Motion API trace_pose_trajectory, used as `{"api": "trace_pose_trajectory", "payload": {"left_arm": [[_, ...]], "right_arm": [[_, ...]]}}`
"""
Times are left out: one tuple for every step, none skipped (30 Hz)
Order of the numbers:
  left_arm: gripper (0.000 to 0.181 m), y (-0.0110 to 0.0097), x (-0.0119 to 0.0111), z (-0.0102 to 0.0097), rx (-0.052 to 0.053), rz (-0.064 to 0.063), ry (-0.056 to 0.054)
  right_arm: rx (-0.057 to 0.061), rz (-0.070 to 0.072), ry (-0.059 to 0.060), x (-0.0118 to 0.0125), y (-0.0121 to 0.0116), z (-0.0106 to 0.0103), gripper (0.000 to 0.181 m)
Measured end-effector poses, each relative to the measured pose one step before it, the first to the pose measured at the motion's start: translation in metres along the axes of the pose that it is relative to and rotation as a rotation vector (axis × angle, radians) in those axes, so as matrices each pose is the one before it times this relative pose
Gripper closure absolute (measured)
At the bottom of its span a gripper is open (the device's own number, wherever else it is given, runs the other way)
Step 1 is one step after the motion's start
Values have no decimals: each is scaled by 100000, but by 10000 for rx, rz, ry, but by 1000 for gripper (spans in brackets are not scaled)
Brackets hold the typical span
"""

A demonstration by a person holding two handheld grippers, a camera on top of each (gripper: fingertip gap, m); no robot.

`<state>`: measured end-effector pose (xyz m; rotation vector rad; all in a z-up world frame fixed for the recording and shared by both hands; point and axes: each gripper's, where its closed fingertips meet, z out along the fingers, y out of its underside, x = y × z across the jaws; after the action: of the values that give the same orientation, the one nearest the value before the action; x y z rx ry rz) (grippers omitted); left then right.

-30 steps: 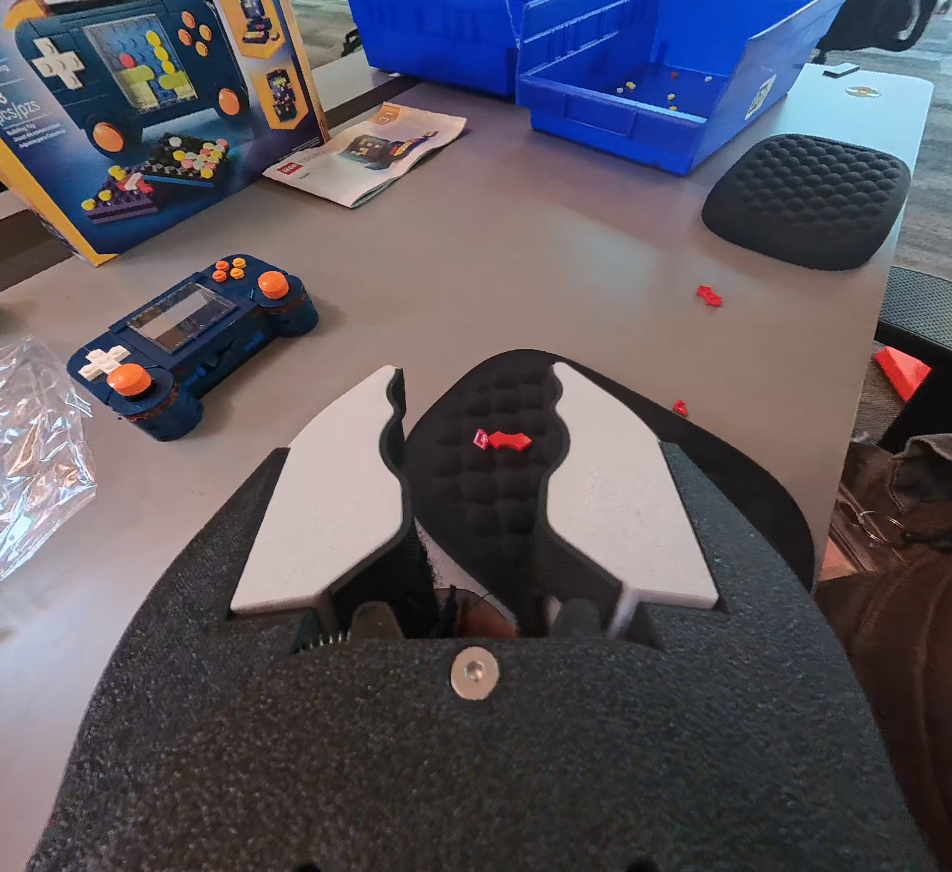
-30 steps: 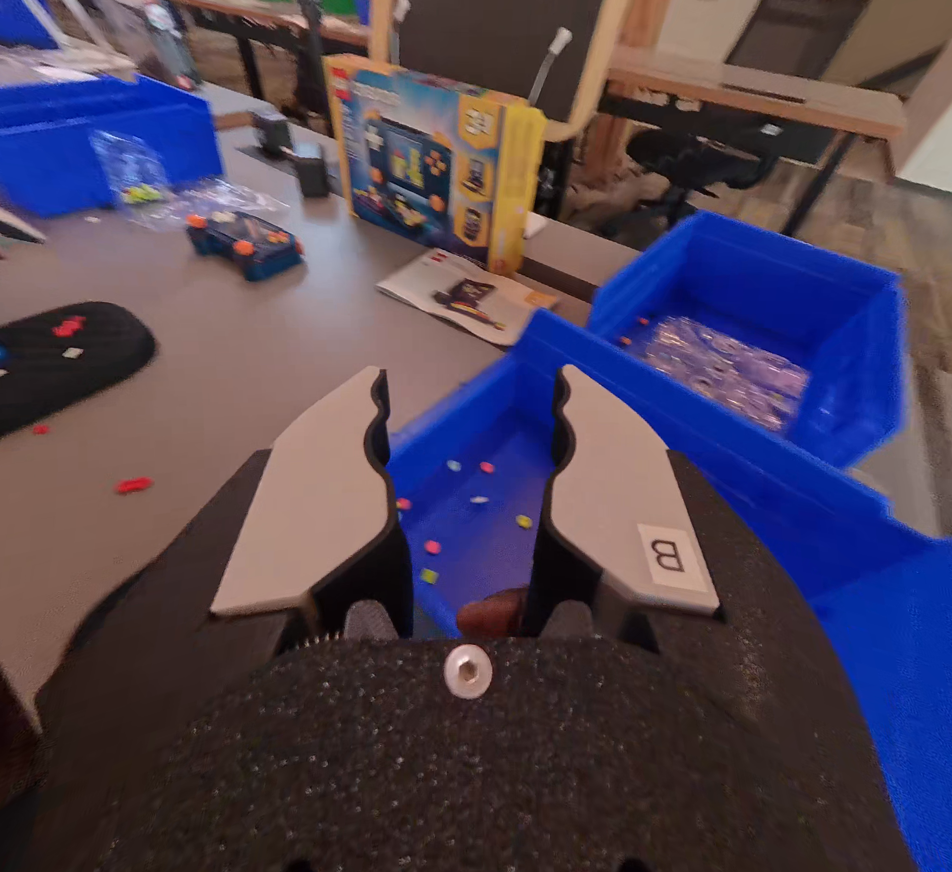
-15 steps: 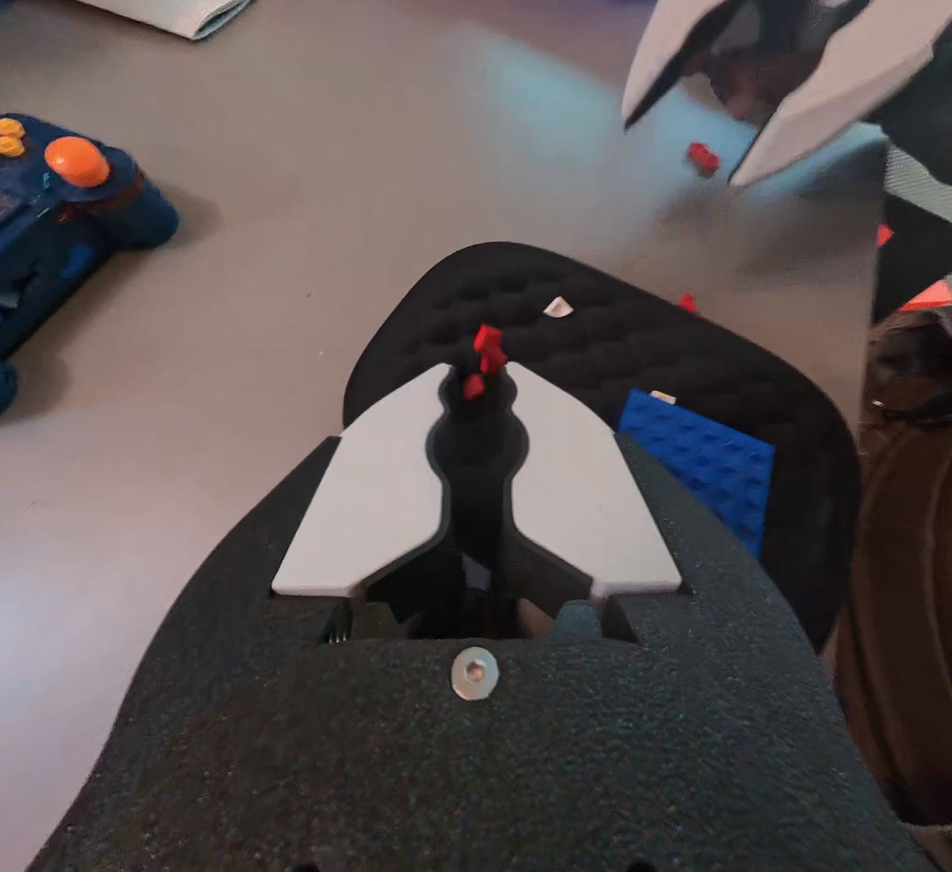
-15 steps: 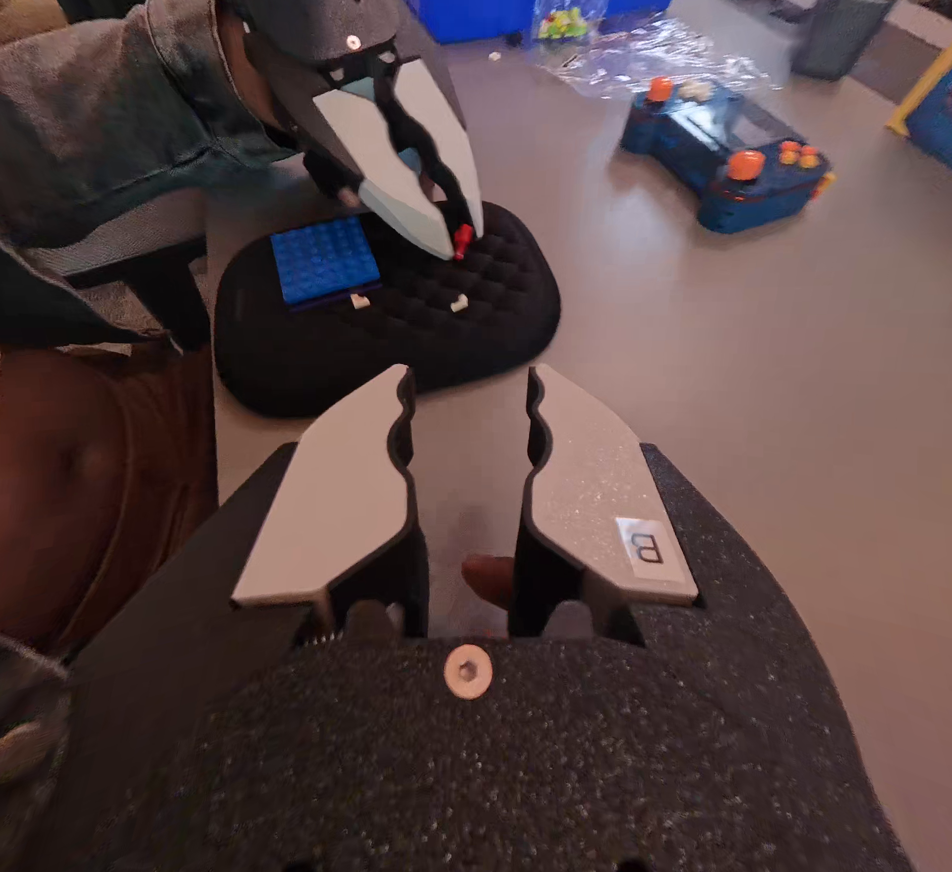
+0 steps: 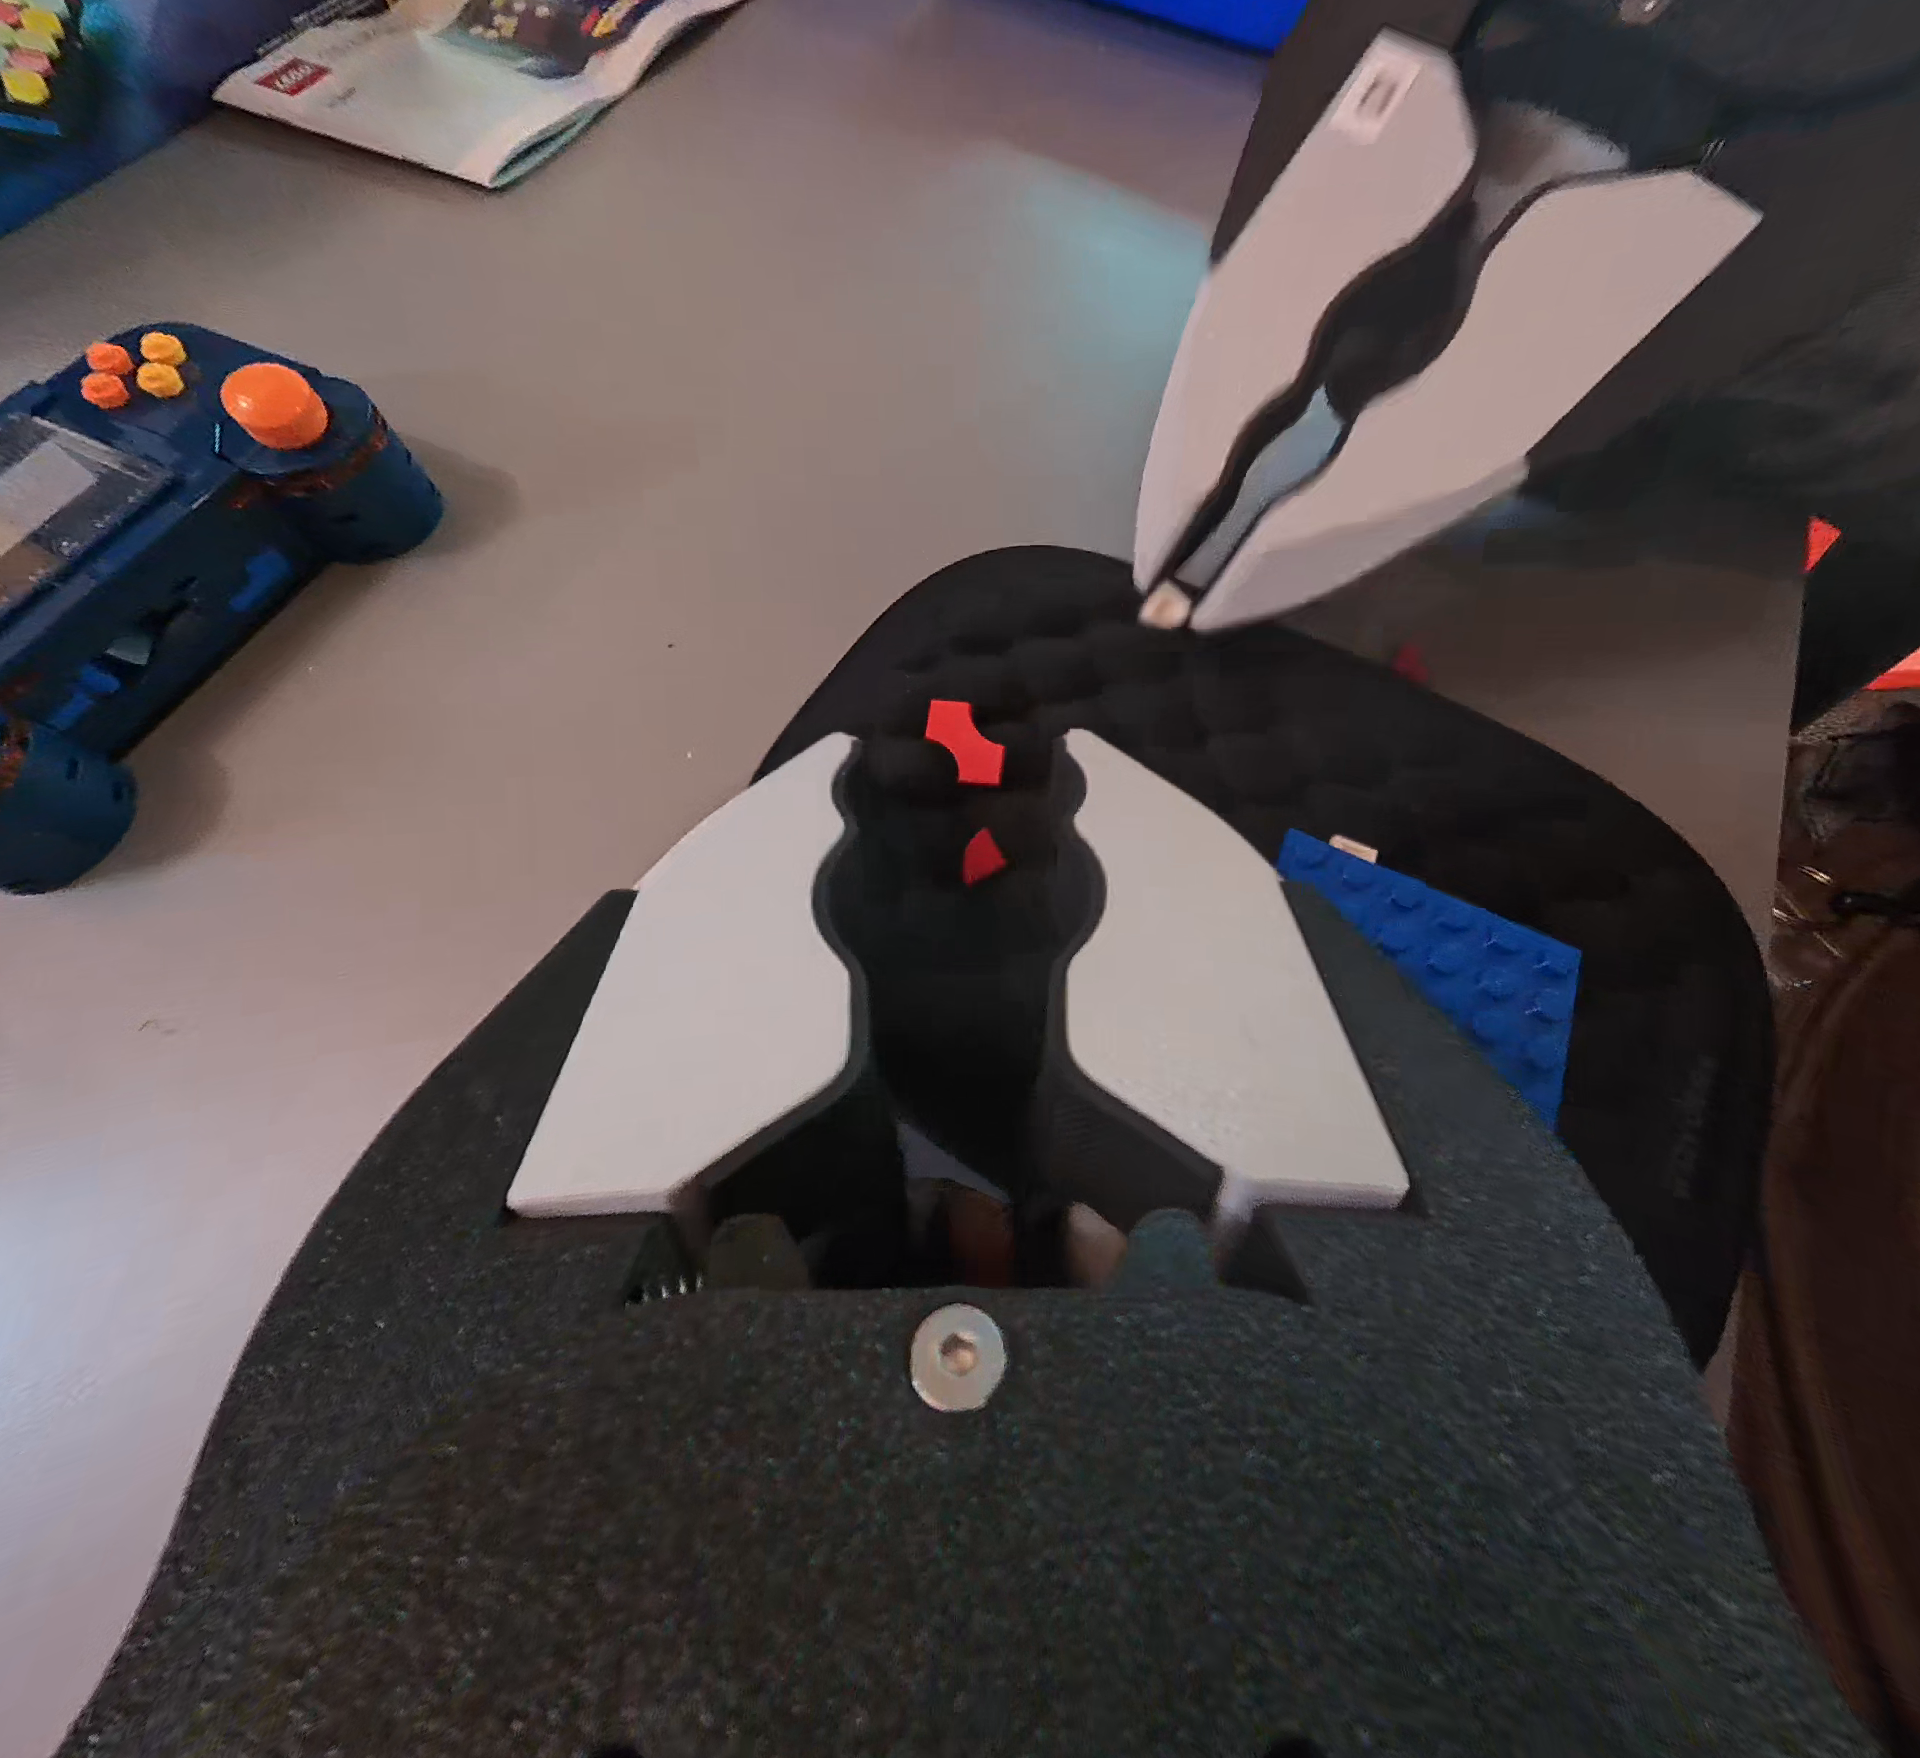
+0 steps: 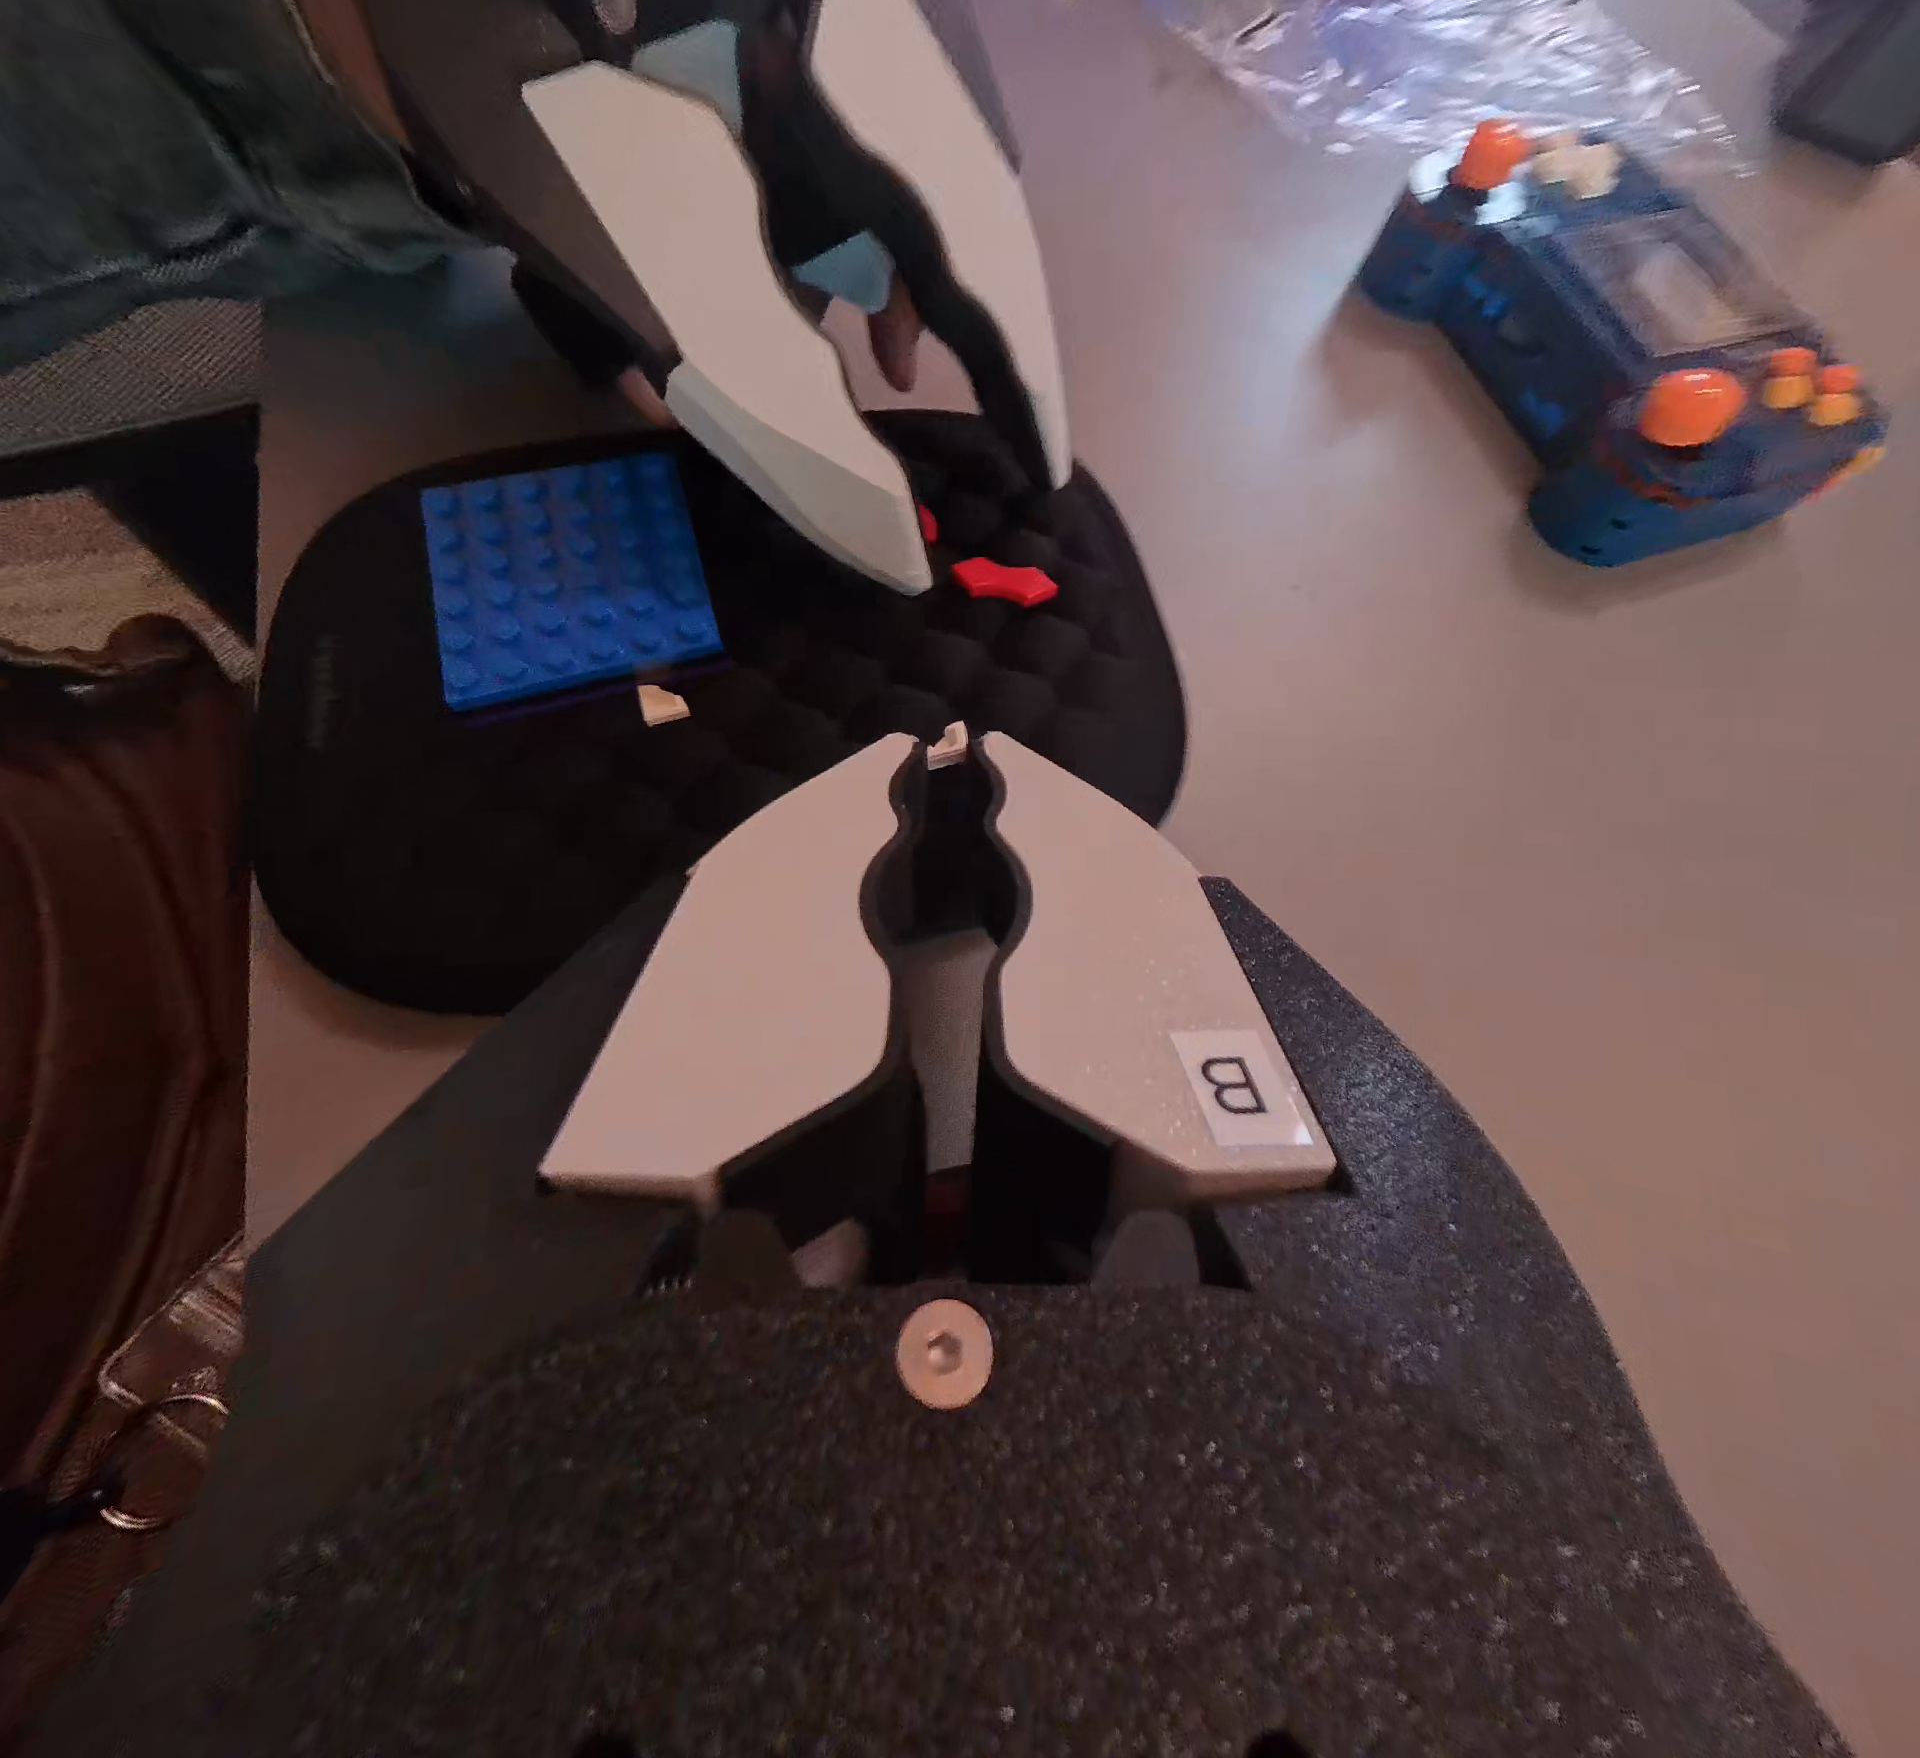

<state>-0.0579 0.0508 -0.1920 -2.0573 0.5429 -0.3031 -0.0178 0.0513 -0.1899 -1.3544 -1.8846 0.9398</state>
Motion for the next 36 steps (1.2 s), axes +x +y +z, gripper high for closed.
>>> {"api": "trace_pose_trajectory", "payload": {"left_arm": [[151, 143, 62, 182, -144, 13, 66], [154, 250, 89, 191, -214, 78, 54], [158, 146, -101, 149, -140, 159, -110], [161, 12, -59, 61, -21, 254, -106], [166, -54, 2, 1, 26, 223, -83], [172, -74, -63, -4, 19, 147, -148], [173, -42, 45, 4, 15, 134, -66], [173, -9, 245, 29, 15, 95, 90], [173, -36, 155, 0, 12, 17, 50], [173, -122, 103, -9, 66, -43, 48], [173, -158, 157, -40, 108, -74, 108], [173, -188, 55, -67, 129, -118, 62], [173, -226, 48, -111, 162, -126, 70], [173, -260, 4, -152, 197, -133, 38], [173, -254, -45, -186, 203, -130, -2], [173, -181, -15, -206, 164, -126, 18], [173, -157, 10, -205, 141, -131, 14], [173, -212, 27, -201, 190, -106, 8], [173, -235, 98, -180, 206, -84, 51], [173, -250, 36, -178, 191, -129, 7], [173, -361, 31, -186, 253, -165, 2], [173, -564, 167, -226, 387, -220, 104], [174, -760, 379, -245, 502, -322, 278], [173, -870, 583, -228, 539, -460, 440], [174, -909, 847, -219, 552, -542, 631], [173, -970, 1032, -189, 608, -609, 761], [173, -969, 1005, -148, 631, -675, 744], [174, -861, 1014, -100, 579, -724, 758], [174, -644, 1035, -23, 453, -708, 781], [174, -466, 862, 28, 365, -630, 646], [174, -277, 792, 85, 260, -521, 583], [174, -84, 778, 127, 129, -449, 555], [174, 7, 575, 154, 80, -394, 401], [174, 85, 294, 148, 20, -286, 214], [174, 247, 182, 121, -97, -177, 129], [174, 327, 97, 96, -173, -68, 66]], "right_arm": [[170, -8, 476, 767, -306, -1040, 174], [147, -89, 734, 1299, -367, -1492, 174], [37, -60, 1032, 1999, -281, -1877, 174], [-89, -21, 1227, 2701, -52, -2132, 174], [-227, 8, 1331, 3194, 219, -2185, 174], [-307, 73, 1371, 3625, 488, -2099, 174], [-391, 173, 1247, 3732, 724, -1748, 174], [-519, 292, 942, 3480, 1099, -1289, 174], [-757, 412, 565, 2969, 1529, -646, 174], [-992, 541, 224, 2362, 1933, -55, 174], [-1007, 536, -63, 1737, 1897, 457, 171], [-910, 473, -219, 1218, 1692, 720, 158], [-724, 287, -456, 610, 1285, 753, 144], [-350, 120, -386, 334, 768, 545, 137], [35, -42, -36, 459, 260, 255, 132], [316, -134, 79, 305, -104, -24, 130], [408, -109, 87, 157, -239, -147, 125], [389, -90, 67, 74, -238, -239, 119], [407, -142, -4, -76, -325, -199, 114], [476, -110, 49, -60, -440, -297, 109], [596, -24, 147, 45, -667, -519, 109], [924, 18, -14, -409, -1155, -671, 116], [1300, -22, -498, -1380, -1856, -747, 128], [1488, -139, -984, -2470, -2278, -649, 139], [1436, -243, -1258, -3202, -2277, -221, 146], [1174, -320, -1372, -3551, -1879, 337, 149], [783, -371, -1318, -3536, -1312, 931, 150], [498, -502, -1167, -3268, -841, 1408, 150], [336, -577, -896, -2774, -529, 1788, 151], [195, -562, -699, -2324, -319, 2000, 151], [95, -512, -555, -1911, -198, 2025, 151], [25, -487, -346, -1362, -125, 1914, 150], [-24, -550, -207, -933, -71, 1683, 151], [-3, -603, -62, -504, -81, 1364, 152], [6, -571, 39, -148, -91, 1007, 153], [130, -338, 15, 23, -254, 755, 153]]}}
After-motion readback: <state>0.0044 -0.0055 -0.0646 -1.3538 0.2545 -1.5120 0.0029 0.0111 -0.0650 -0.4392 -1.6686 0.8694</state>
